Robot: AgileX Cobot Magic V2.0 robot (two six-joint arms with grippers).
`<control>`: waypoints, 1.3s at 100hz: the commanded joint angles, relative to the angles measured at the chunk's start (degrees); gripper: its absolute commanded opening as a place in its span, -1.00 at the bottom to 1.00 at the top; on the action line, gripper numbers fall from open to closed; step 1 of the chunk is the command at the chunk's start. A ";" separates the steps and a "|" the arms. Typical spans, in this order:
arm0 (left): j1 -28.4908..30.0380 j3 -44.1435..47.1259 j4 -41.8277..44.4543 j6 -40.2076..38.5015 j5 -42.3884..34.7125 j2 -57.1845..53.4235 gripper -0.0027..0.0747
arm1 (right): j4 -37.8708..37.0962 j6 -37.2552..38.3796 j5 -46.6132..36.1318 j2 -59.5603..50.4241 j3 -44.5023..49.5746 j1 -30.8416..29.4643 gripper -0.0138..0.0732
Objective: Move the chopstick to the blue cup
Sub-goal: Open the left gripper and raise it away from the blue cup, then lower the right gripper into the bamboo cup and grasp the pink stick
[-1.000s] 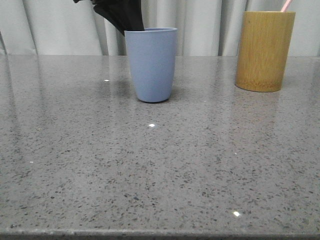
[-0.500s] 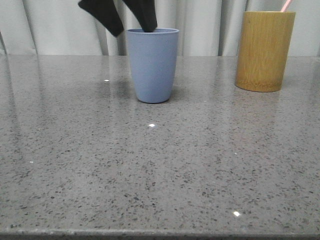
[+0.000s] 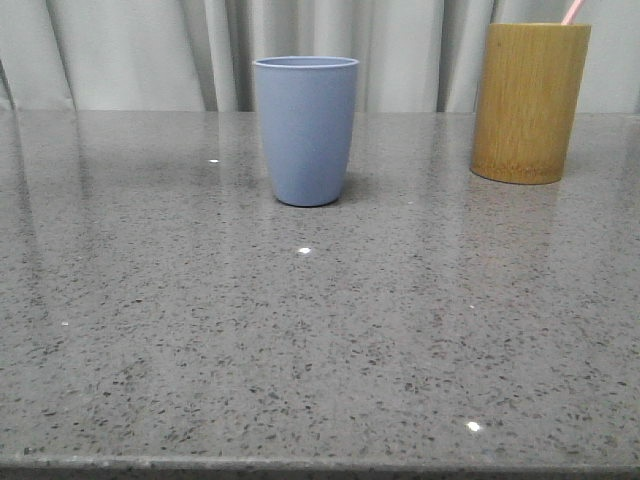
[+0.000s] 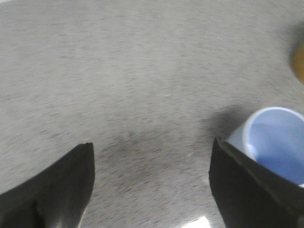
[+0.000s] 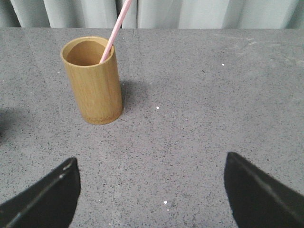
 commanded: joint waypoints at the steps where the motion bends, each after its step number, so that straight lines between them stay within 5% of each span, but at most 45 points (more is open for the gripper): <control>1: 2.44 1.20 -0.64 -0.58 -2.51 -5.17 0.35 | 0.02 0.00 -4.50 0.64 -1.67 -0.34 0.73; 69: 12.37 54.51 -0.51 0.29 -20.70 -40.02 0.34 | 0.02 0.00 -4.87 0.64 -0.71 -0.34 0.73; 94: 12.37 58.84 -0.51 0.29 -20.92 -46.09 0.34 | 3.10 0.00 -9.67 1.18 -0.71 -0.34 0.73; 130: 12.37 58.84 -1.13 0.29 -20.92 -45.89 0.34 | 5.94 0.00 -35.20 13.20 -0.71 -0.23 0.73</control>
